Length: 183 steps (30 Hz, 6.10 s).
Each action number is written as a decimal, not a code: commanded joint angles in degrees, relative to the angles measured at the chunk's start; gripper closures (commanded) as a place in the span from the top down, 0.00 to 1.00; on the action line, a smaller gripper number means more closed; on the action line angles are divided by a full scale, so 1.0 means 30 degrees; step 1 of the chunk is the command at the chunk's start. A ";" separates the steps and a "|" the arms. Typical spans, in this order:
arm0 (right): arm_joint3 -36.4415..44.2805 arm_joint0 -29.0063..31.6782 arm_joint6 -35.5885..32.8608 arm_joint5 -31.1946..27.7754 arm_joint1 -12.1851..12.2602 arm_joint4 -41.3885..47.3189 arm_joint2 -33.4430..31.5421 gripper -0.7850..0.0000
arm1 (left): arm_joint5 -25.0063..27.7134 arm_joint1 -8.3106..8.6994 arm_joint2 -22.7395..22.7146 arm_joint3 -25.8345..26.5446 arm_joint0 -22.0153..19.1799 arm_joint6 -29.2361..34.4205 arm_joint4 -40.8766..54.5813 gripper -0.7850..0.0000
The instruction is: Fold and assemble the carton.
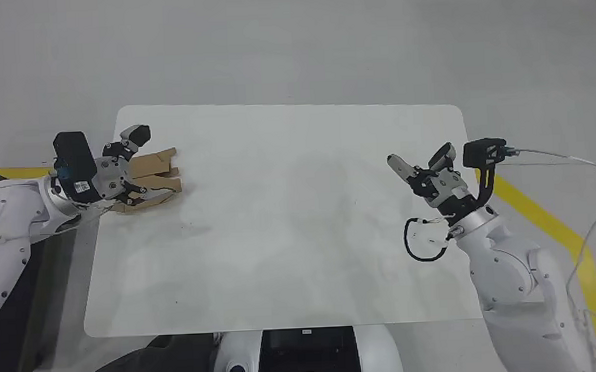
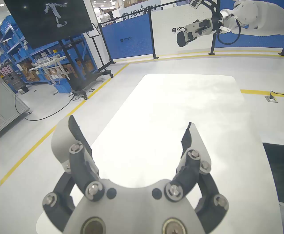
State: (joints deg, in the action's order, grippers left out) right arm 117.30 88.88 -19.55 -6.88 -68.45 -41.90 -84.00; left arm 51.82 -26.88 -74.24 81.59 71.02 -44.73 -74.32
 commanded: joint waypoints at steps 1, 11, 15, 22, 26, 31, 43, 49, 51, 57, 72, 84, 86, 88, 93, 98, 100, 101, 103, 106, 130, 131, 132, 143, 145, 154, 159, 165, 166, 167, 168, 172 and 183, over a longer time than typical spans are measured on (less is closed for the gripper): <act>0.0000 0.0000 0.0000 0.0000 0.0000 0.0000 0.0000 1.00 | 0.0000 0.0000 0.0000 0.0000 0.0000 0.0000 0.0000 1.00; 0.0000 0.0000 0.0000 0.0000 0.0000 0.0000 0.0000 1.00 | 0.0000 0.0000 0.0000 0.0000 0.0000 0.0000 0.0000 1.00; 0.0000 0.0000 0.0000 0.0000 0.0000 0.0000 0.0000 1.00 | 0.0000 0.0000 0.0000 0.0000 0.0000 0.0000 0.0000 1.00; 0.0000 0.0000 0.0000 0.0000 0.0000 0.0001 0.0000 1.00 | 0.0162 -0.0082 -0.0095 -0.0517 0.0142 0.0847 0.1291 1.00; 0.0000 0.0000 0.0000 0.0000 0.0000 0.0001 0.0000 1.00 | 0.2060 -0.0159 -0.0208 -0.1848 -0.0071 0.3310 0.5081 1.00; 0.0000 0.0000 0.0000 0.0000 0.0000 0.0001 0.0000 1.00 | 0.2060 0.0012 0.0874 -0.2355 -0.0472 0.8627 1.1854 1.00; 0.0000 0.0000 0.0000 0.0000 0.0000 0.0001 0.0000 1.00 | 0.2060 0.0592 0.2933 -0.4075 -0.3044 2.3510 2.8544 1.00; 0.0000 0.0000 0.0000 0.0000 0.0000 0.0001 0.0000 1.00 | 0.2060 0.0592 0.2933 -0.4075 -0.3044 2.3510 2.8544 1.00; 0.0000 0.0000 0.0000 0.0000 0.0000 0.0001 0.0000 1.00 | 0.2060 0.0592 0.2933 -0.4075 -0.3044 2.3510 2.8544 1.00; 0.0000 0.0000 0.0000 0.0000 0.0000 0.0001 0.0000 1.00 | 0.1908 0.0575 0.2988 -0.4069 -0.2958 2.3477 2.8748 1.00; 0.0000 0.0000 0.0000 0.0000 0.0000 0.0001 0.0000 1.00 | -0.4559 0.0753 0.1909 -0.8915 -0.4361 3.3644 3.8340 1.00; 0.0000 0.0000 0.0000 0.0000 0.0000 0.0001 0.0000 1.00 | -0.5005 -0.0361 0.3176 -1.4021 -0.7162 3.2592 3.3766 1.00; 0.0000 0.0000 0.0000 0.0000 0.0000 0.0001 0.0000 1.00 | -0.5223 -0.0607 0.3505 -1.4836 -0.7576 3.2470 3.3156 1.00; 0.0000 0.0000 0.0000 0.0000 0.0000 0.0001 0.0000 1.00 | -0.5577 -0.0870 0.3891 -1.5592 -0.8011 3.2400 3.2445 1.00; 0.0000 0.0000 0.0000 0.0000 0.0000 0.0001 0.0000 1.00 | -0.5988 -0.1504 0.4454 -1.7759 -0.9007 3.2651 3.1962 1.00; 0.0000 0.0000 0.0000 0.0000 0.0000 0.0001 0.0000 1.00 | -0.6277 -0.2181 0.5009 -1.9286 -0.9762 3.2724 3.1498 1.00; 0.0000 0.0000 0.0000 0.0000 0.0000 0.0001 0.0000 1.00 | -0.6500 -0.2445 0.5273 -1.9861 -1.0054 3.2248 3.1006 1.00; 0.0000 0.0000 0.0000 0.0000 0.0000 0.0001 0.0000 1.00 | -0.6654 -0.2576 0.5534 -2.0000 -1.0213 3.1729 3.0300 1.00; 0.0000 0.0000 0.0000 0.0000 0.0000 0.0001 0.0000 1.00 | -0.6835 -0.2977 0.5574 -2.0203 -1.0376 3.2261 3.1104 1.00; 0.0000 0.0000 0.0000 0.0000 0.0000 0.0001 0.0000 1.00 | -0.6863 -0.3402 0.5748 -2.0843 -1.0757 3.2332 3.1174 1.00; 0.0000 0.0000 0.0000 0.0000 0.0000 0.0001 0.0000 1.00 | -0.7720 -0.5345 0.6035 -2.3337 -1.2083 3.2886 3.1154 0.80; 0.0000 0.0000 0.0000 0.0000 0.0000 0.0001 0.0000 1.00 | -0.7754 -0.5376 0.6003 -2.3387 -1.2107 3.2868 3.1170 0.75; 0.0000 0.0000 0.0000 0.0000 0.0000 0.0001 0.0000 1.00 | -0.7803 -0.5399 0.5967 -2.3453 -1.2135 3.2809 3.1182 0.71; 0.0000 0.0000 0.0000 0.0000 0.0000 0.0001 0.0000 1.00 | -0.8107 -0.5454 0.5390 -2.3800 -1.2323 3.2455 3.1526 0.38; 0.0000 0.0000 0.0000 0.0000 0.0000 0.0001 0.0000 1.00 | -0.8132 -0.5446 0.5270 -2.3820 -1.2323 3.2459 3.1619 0.35; 0.0000 0.0000 0.0000 0.0000 0.0000 0.0001 0.0000 1.00 | -0.8059 -0.5319 0.4502 -2.3857 -1.2362 3.2781 3.2488 0.00; 0.0000 0.0000 0.0000 0.0000 0.0000 0.0001 0.0000 1.00 | -0.7969 -0.5240 0.4129 -2.3778 -1.2384 3.3037 3.2836 0.00; 0.0000 0.0000 0.0000 0.0000 0.0000 0.0001 0.0000 1.00 | -0.7130 -0.4953 0.3288 -2.3751 -1.2596 3.3875 3.3949 0.00; 0.0000 0.0000 0.0000 0.0000 0.0000 0.0001 0.0000 1.00 | -0.7001 -0.4888 0.3105 -2.3734 -1.2642 3.4089 3.4221 0.00; 0.0000 0.0000 0.0000 0.0000 0.0000 0.0001 0.0000 1.00 | -0.6844 -0.4812 0.2929 -2.3709 -1.2696 3.4306 3.4457 0.00; 0.0000 0.0000 0.0000 0.0000 0.0000 0.0001 0.0000 1.00 | -0.6691 -0.4732 0.2754 -2.3679 -1.2748 3.4508 3.4681 0.00; 0.0000 0.0000 0.0000 0.0000 0.0000 0.0001 0.0000 1.00 | -0.6389 -0.4464 0.2020 -2.3389 -1.2899 3.5795 3.5798 0.00; 0.0000 0.0000 0.0000 0.0000 0.0000 0.0001 0.0000 1.00 | -0.6209 -0.4086 0.1072 -2.0243 -1.2871 3.8609 3.6964 0.00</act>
State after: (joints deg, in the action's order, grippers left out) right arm 117.30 88.88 -19.55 -6.88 -68.45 -41.90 -84.00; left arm 33.34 -39.14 -71.05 19.08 32.15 71.01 36.64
